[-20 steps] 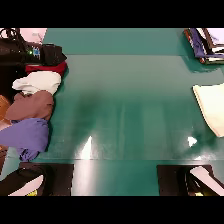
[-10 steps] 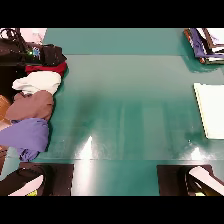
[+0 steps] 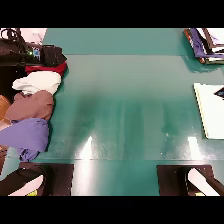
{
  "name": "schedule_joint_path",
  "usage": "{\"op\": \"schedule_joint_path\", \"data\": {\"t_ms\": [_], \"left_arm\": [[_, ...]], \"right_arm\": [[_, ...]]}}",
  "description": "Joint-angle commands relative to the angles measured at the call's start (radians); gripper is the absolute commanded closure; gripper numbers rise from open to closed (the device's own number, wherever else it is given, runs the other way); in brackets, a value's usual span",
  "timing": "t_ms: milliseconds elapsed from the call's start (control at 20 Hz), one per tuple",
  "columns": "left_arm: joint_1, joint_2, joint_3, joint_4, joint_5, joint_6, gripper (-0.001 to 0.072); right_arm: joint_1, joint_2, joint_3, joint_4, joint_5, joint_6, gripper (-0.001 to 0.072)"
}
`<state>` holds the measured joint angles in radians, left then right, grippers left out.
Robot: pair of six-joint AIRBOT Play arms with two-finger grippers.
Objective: Fold the shirts.
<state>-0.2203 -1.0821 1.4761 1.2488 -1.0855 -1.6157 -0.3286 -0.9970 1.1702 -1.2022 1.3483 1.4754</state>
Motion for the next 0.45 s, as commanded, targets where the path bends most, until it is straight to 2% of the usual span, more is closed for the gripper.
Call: {"op": "schedule_joint_path", "data": {"t_ms": [0, 50, 200, 400], "left_arm": [[0.0, 0.0, 0.0, 0.0, 0.006, -0.001, 0.0681], [0.0, 0.0, 0.0, 0.0, 0.006, -0.001, 0.0681], [0.0, 0.0, 0.0, 0.0, 0.006, -0.001, 0.0681], [0.0, 0.0, 0.0, 0.0, 0.006, 0.0, 0.0681]], "right_arm": [[0.221, 0.004, 0.007, 0.023, -0.029, 0.0, 0.0515], [0.27, 0.004, 0.007, 0.023, -0.032, 0.0, 0.0702], [0.361, 0.004, 0.007, 0.023, -0.036, 0.0, 0.0698], [0.384, 0.005, 0.007, 0.024, -0.03, 0.0, 0.0698]]}}
